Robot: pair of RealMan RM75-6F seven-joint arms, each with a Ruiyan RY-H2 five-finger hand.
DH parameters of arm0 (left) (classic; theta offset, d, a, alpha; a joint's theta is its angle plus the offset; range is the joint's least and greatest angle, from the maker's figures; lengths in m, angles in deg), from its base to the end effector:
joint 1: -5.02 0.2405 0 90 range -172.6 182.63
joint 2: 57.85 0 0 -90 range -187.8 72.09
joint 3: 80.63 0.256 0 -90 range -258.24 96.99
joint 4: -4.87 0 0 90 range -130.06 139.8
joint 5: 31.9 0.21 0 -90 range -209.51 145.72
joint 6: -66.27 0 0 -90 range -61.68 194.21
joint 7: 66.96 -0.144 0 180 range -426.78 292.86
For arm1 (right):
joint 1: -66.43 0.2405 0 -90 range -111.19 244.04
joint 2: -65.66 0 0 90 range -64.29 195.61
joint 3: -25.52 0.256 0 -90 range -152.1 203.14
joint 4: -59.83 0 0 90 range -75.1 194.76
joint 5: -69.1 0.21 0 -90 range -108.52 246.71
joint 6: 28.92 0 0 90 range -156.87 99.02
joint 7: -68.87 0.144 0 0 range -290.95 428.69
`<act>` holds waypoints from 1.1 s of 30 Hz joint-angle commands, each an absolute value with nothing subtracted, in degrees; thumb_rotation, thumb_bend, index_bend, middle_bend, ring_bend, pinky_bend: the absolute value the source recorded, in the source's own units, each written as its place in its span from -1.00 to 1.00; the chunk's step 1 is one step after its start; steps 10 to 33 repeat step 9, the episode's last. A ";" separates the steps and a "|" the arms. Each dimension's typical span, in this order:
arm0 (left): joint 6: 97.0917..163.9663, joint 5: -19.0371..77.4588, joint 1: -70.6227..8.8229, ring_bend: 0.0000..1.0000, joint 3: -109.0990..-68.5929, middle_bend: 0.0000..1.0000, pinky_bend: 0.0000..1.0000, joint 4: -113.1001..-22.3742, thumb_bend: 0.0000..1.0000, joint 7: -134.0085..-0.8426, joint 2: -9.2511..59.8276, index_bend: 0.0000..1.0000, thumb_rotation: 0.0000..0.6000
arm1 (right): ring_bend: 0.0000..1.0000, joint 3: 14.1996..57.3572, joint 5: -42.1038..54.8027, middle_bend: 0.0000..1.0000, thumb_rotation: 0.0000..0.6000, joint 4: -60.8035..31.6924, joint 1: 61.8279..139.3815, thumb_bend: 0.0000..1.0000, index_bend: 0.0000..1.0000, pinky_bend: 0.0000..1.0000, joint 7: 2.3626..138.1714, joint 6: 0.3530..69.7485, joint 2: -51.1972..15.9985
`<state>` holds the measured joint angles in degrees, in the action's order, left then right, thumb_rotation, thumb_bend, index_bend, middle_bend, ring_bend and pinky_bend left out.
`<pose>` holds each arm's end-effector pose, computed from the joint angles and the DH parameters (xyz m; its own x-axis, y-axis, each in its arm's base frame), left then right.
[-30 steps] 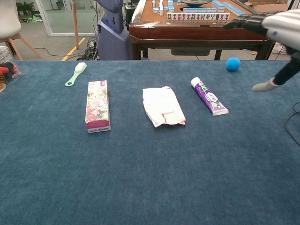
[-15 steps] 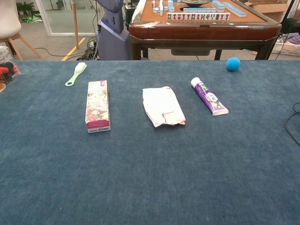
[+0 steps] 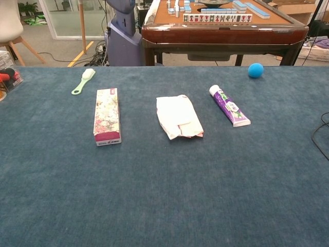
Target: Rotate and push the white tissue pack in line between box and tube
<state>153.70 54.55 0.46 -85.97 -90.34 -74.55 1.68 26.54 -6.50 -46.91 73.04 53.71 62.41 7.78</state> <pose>-0.2999 0.1875 0.1907 0.5346 -0.0833 0.8410 0.8435 -0.0080 -0.5371 -0.2863 -0.1773 0.1890 0.5054 0.0328 0.8622 -0.8557 0.1480 0.4959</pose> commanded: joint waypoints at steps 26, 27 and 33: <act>152.22 54.27 -0.19 -0.48 -85.24 -0.27 -0.16 -89.52 -0.33 -73.27 2.10 -0.07 1.00 | -1.00 27.56 -8.61 -0.90 1.00 -43.72 72.39 -1.00 -0.91 -0.85 58.19 59.61 8.34; 152.22 54.27 -0.19 -0.48 -85.24 -0.27 -0.16 -89.52 -0.33 -73.27 2.10 -0.07 1.00 | -1.00 27.56 -8.61 -0.90 1.00 -43.72 72.39 -1.00 -0.91 -0.85 58.19 59.61 8.34; 152.22 54.27 -0.19 -0.48 -85.24 -0.27 -0.16 -89.52 -0.33 -73.27 2.10 -0.07 1.00 | -1.00 27.56 -8.61 -0.90 1.00 -43.72 72.39 -1.00 -0.91 -0.85 58.19 59.61 8.34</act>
